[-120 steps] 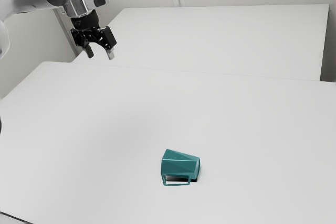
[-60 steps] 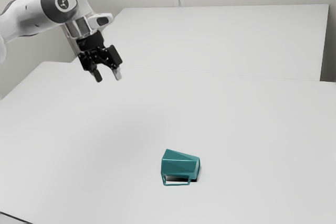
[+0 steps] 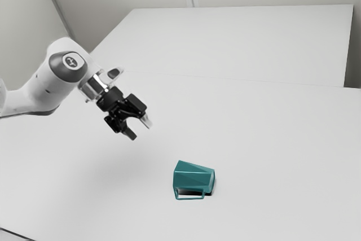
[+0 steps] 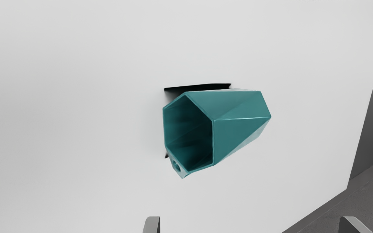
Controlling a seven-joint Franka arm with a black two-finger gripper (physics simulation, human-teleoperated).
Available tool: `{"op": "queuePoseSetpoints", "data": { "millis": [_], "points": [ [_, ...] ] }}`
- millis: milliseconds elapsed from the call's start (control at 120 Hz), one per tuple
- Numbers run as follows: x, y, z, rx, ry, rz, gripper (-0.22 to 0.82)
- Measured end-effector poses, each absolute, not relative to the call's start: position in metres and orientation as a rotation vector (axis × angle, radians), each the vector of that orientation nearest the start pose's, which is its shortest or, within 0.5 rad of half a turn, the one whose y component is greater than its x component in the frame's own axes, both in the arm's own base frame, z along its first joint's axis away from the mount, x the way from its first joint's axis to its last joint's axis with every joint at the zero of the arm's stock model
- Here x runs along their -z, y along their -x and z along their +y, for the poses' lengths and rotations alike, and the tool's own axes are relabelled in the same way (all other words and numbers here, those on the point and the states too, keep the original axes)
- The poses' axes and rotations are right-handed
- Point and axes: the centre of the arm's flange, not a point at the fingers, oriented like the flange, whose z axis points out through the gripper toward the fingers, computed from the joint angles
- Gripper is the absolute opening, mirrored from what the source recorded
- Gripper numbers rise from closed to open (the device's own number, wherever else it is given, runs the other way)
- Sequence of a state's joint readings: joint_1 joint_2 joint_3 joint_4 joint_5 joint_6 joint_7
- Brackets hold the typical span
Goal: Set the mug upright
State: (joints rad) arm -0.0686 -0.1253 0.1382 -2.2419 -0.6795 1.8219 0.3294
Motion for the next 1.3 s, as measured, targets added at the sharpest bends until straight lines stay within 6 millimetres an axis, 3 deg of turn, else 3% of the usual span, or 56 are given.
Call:
{"op": "queuePoseSetpoints", "data": {
  "millis": [233, 508, 1092, 1300],
  "points": [
    [-0.357, -0.456, -0.021, 0.108, -2.339, 0.121, 0.6],
    [-0.297, -0.451, -0.052, 0.07, -2.263, 0.15, 0.6],
    [-0.268, -0.439, -0.104, 0.049, -2.106, 0.101, 0.6],
    [-0.274, -0.441, -0.116, 0.018, -2.091, 0.044, 0.11]
  ]
}}
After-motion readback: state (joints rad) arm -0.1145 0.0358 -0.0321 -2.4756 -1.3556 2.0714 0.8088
